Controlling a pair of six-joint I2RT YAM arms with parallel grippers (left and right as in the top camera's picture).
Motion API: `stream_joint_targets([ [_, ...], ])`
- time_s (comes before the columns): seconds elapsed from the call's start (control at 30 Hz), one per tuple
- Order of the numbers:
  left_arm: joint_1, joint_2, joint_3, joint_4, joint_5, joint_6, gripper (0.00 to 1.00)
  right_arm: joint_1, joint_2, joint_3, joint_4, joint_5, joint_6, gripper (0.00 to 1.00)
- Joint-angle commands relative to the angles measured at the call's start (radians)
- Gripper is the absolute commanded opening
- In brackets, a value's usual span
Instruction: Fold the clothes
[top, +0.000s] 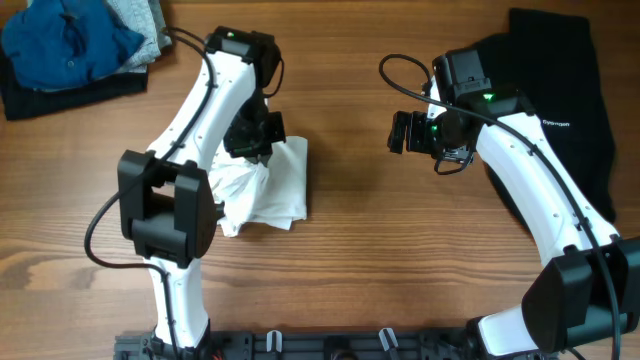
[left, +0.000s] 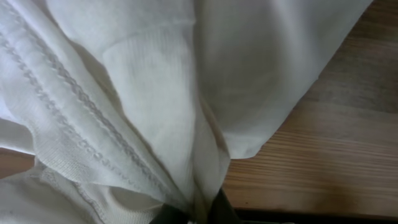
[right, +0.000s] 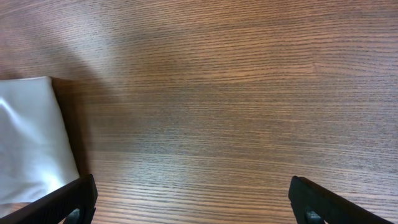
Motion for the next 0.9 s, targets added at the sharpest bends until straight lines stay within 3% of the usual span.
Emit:
stream_joint_targets([
  [0.0, -0.018, -0.014, 0.011, -0.009, -0.002, -0.02, 0.05, 0.0, -0.003, 0.006, 0.005, -0.019, -0.01, 1.0],
  [0.13, -0.019, -0.014, 0.011, -0.011, -0.002, -0.02, 0.19, 0.0, -0.003, 0.006, 0.006, -0.019, -0.01, 1.0],
  [0.27, -0.021, -0.014, 0.011, 0.018, 0.014, -0.02, 0.14, 0.0, -0.003, 0.006, 0.012, -0.019, -0.009, 0.99],
  [0.37, -0.025, -0.014, 0.011, 0.052, 0.059, -0.02, 0.04, 0.0, -0.003, 0.006, 0.013, -0.019, -0.008, 0.99],
  [0.5, -0.037, -0.014, 0.011, 0.08, 0.077, -0.02, 0.05, 0.0, -0.003, 0.006, 0.013, -0.019, -0.009, 0.99],
  [0.57, -0.041, -0.014, 0.011, 0.085, 0.074, -0.02, 0.11, 0.0, -0.003, 0.006, 0.014, -0.019, -0.009, 1.0],
  [0.67, -0.032, -0.014, 0.016, 0.103, 0.073, -0.02, 0.13, 0.0, -0.003, 0.006, 0.029, -0.031, -0.01, 1.0],
  [0.8, 0.047, -0.024, 0.075, 0.095, 0.073, -0.021, 0.06, 0.0, -0.003, 0.006, 0.069, -0.143, -0.021, 1.0],
  [0.83, 0.078, -0.031, 0.092, 0.095, 0.073, -0.021, 0.08, 0.002, -0.003, 0.006, 0.075, -0.158, -0.021, 1.0],
  [0.87, 0.122, -0.039, 0.11, 0.093, 0.074, -0.021, 0.23, 0.005, -0.003, 0.006, 0.079, -0.162, -0.021, 1.0],
])
